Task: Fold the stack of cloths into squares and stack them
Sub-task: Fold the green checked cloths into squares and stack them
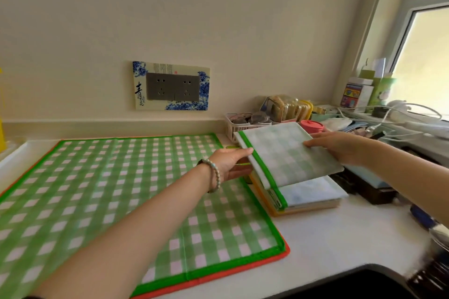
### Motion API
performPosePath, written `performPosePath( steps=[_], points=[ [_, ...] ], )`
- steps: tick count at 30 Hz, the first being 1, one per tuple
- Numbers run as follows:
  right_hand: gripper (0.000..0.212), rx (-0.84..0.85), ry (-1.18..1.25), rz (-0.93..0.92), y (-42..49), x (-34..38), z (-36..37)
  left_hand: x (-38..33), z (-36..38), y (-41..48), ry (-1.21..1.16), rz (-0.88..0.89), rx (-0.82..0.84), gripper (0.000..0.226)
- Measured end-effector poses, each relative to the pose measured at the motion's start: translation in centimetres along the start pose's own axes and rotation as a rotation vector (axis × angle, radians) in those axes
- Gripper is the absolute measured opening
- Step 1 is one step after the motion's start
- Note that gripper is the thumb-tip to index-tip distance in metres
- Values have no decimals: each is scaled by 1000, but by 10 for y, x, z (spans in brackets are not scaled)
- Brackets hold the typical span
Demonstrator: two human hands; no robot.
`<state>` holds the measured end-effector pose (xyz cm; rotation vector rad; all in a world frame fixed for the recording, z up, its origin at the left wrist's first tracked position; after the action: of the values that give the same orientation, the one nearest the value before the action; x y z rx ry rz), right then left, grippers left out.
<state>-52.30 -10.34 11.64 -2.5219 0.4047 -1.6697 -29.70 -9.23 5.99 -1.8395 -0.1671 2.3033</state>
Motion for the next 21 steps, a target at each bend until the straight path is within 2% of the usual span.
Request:
performPosePath(
  steps=[9, 21],
  points=[
    [52, -58, -85, 158, 32, -61, -34, 39, 34, 17, 107, -41, -59, 12],
    [57, -57, -233, 88, 56, -81, -32, 48, 21, 30, 243, -3, -146, 18]
  ],
)
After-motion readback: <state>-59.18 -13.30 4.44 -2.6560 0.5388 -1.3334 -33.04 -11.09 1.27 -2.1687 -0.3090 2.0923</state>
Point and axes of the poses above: each hand's wrist, its own y-axis towards the middle knuckle, its own z-axis out of the palm, x = y × z, the point moved 9 cm from there along y, towards the middle knuckle, and after that the axes turned 8 degrees about -x, right-handed, at the moved point
